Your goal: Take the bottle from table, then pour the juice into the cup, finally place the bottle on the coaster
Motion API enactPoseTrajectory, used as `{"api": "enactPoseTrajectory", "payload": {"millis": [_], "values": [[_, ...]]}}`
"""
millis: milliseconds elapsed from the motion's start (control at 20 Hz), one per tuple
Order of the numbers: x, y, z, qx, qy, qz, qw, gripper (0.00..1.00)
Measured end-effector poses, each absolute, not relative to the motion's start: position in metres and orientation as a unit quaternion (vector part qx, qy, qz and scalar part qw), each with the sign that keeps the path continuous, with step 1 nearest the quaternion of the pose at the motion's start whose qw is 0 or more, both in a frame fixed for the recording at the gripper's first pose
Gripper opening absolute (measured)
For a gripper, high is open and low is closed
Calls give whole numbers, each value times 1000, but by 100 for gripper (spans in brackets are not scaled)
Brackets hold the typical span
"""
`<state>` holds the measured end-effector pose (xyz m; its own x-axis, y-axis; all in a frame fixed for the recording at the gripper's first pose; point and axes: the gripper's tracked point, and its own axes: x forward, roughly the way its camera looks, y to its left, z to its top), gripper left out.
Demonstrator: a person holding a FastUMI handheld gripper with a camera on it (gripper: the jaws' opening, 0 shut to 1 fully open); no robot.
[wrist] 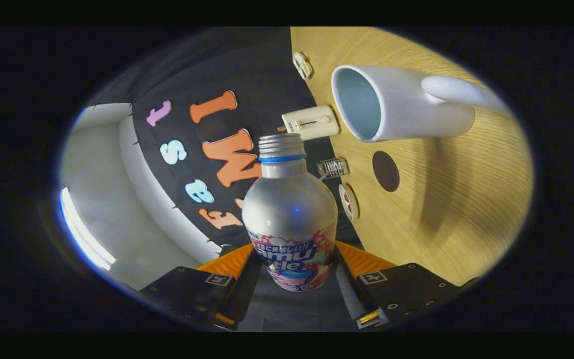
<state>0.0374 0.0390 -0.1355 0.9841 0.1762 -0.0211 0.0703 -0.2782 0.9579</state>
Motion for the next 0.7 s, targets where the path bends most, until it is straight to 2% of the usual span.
{"api": "enactPoseTrajectory", "payload": {"millis": [700], "values": [[43, 38, -123, 827, 49, 59, 556, 77]]}}
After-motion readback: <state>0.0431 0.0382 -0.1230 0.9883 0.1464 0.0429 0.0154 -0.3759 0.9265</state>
